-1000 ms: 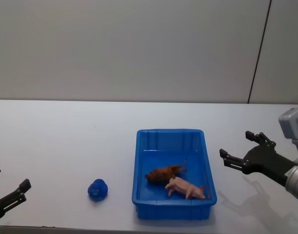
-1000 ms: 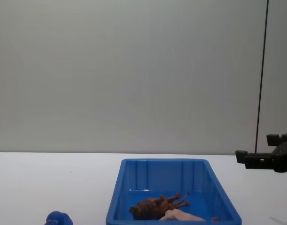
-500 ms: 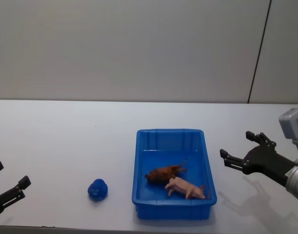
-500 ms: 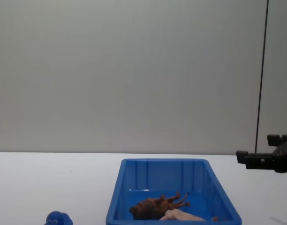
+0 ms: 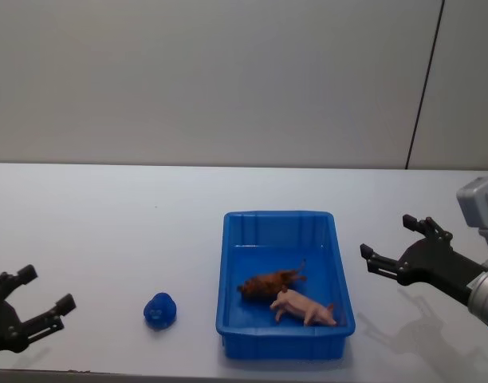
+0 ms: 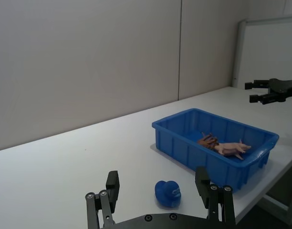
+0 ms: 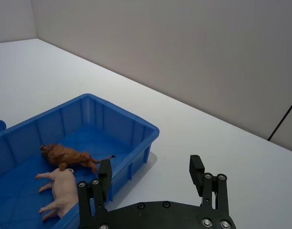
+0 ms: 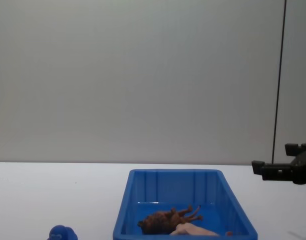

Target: Pick up the two dolls from the table and place them into the box.

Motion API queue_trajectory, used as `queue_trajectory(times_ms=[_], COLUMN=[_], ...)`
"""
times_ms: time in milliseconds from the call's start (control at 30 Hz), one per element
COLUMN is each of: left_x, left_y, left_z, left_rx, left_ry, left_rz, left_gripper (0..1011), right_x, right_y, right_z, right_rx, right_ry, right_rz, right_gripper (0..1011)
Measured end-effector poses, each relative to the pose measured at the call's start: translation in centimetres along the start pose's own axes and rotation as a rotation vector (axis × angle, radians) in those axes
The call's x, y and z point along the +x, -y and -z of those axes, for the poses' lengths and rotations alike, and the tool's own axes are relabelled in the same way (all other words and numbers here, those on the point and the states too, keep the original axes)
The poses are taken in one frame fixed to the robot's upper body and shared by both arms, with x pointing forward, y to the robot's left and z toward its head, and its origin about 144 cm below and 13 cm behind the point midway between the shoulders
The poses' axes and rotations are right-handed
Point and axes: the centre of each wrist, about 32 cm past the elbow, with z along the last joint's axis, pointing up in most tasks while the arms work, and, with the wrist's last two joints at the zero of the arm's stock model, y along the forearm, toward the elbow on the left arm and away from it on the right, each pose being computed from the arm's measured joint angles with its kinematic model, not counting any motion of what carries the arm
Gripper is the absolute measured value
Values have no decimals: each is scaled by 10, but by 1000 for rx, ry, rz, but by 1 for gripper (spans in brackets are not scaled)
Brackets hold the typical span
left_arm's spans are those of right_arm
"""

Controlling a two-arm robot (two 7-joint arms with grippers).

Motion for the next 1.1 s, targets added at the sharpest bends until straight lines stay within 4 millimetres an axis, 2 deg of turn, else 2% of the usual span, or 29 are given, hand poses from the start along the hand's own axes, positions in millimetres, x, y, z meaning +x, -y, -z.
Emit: queue_trajectory(times_ms=[1100], left_x=[28], left_y=[67], left_z=[17], left_rx=[131], left_ry=[36], left_rz=[213], left_gripper=[1003], right_x=[0], right_y=[0], right_z=[0], right_rx=[0], right_ry=[0], right_rz=[0], right_gripper=[1001])
